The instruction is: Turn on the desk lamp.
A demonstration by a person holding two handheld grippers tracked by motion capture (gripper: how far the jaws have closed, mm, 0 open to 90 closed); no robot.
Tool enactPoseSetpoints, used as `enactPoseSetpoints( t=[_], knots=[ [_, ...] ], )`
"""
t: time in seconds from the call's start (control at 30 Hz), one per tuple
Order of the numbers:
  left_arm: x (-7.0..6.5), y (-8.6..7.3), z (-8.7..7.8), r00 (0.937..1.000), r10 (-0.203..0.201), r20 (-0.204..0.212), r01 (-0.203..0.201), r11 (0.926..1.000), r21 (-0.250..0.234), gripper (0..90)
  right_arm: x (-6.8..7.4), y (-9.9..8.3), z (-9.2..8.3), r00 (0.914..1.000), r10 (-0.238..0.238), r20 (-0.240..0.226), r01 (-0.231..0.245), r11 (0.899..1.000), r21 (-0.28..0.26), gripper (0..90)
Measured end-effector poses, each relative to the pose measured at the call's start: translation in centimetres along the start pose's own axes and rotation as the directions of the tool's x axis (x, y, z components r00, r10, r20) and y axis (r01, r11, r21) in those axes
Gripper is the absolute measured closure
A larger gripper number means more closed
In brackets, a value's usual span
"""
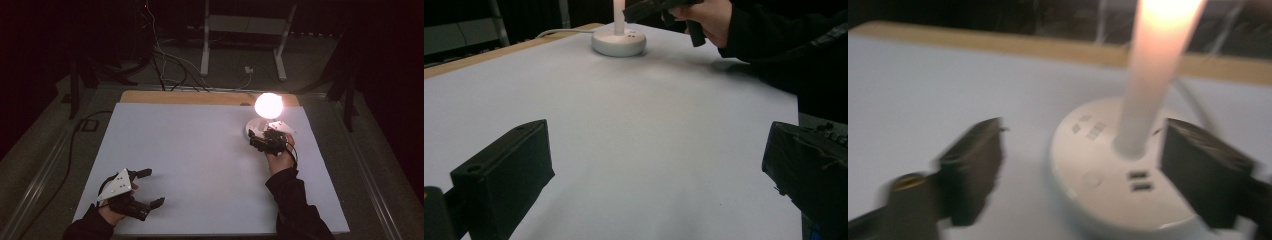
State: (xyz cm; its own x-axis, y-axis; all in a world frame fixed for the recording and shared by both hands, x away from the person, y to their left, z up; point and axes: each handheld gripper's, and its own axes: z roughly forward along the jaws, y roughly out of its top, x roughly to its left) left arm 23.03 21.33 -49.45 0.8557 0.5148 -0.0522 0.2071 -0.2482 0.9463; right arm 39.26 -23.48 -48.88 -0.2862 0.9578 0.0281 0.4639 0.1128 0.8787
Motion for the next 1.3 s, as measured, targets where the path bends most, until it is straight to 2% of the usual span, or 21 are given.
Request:
enactPoseSetpoints(
  t=[0.07,0.13,0.17,0.23,0.37,0.43,0.5,0.73,0.83,1.07,1.3],
  knots=[
    [0.0,0.0,0.0,1.0,-0.002,0.001,0.002,1.0,-0.003,0.3,0.1,0.1,-0.1,0.9994,-0.006,-0.035,0.007,0.999,0.034,9.7],
    [0.0,0.0,-0.1,1.0,-0.009,0.003,0.009,0.9999,-0.014,0.3,0.2,0.0,-0.3,0.9983,-0.008,-0.058,0.009,1.0,0.019,1.7],
    [0.0,0.0,-0.1,1.0,-0.007,0.002,0.007,0.9998,-0.017,0.3,0.3,0.1,-0.4,0.9971,-0.005,-0.076,0.007,1.0,0.03,1.5],
    [0.0,0.0,-0.1,1.0,-0.004,-0.001,0.004,0.9999,-0.017,0.3,0.4,0.1,-0.8,0.9956,-0.004,-0.094,0.005,1.0,0.014,0.0],
    [0.0,0.0,0.0,1.0,-0.002,0.0,0.002,0.9999,-0.011,0.3,0.5,0.3,-1.5,0.9915,-0.013,-0.13,0.015,1.0,0.017,0.0],
    [0.1,0.1,0.0,1.0,-0.004,-0.005,0.004,0.9999,-0.011,0.3,0.4,0.3,-1.9,0.9907,-0.004,-0.136,0.004,1.0,0.004,0.0],
    [0.1,0.1,0.0,0.9999,-0.013,-0.005,0.013,0.9998,-0.011,0.3,0.4,0.4,-2.1,0.9913,-0.016,-0.131,0.016,1.0,-0.004,0.0],
    [0.2,0.1,0.3,0.9999,-0.015,-0.001,0.015,0.9999,-0.001,0.3,0.1,0.3,-2.3,0.9914,-0.026,-0.128,0.027,1.0,0.001,0.0],
    [0.2,0.0,0.2,0.9998,-0.02,0.0,0.02,0.9997,-0.012,0.3,-0.1,0.3,-2.7,0.9919,-0.022,-0.125,0.021,1.0,-0.006,0.0],
    [0.1,0.0,0.1,0.9999,-0.016,0.004,0.017,0.9998,-0.01,0.3,-0.1,0.4,-3.7,0.9898,-0.03,-0.139,0.03,1.0,-0.004,0.0],
    [0.2,0.0,0.0,0.9997,-0.025,0.007,0.025,0.9995,-0.017,0.3,-0.1,-0.2,-5.0,0.9833,-0.026,-0.18,0.028,1.0,0.008,0.0]
  ],
)
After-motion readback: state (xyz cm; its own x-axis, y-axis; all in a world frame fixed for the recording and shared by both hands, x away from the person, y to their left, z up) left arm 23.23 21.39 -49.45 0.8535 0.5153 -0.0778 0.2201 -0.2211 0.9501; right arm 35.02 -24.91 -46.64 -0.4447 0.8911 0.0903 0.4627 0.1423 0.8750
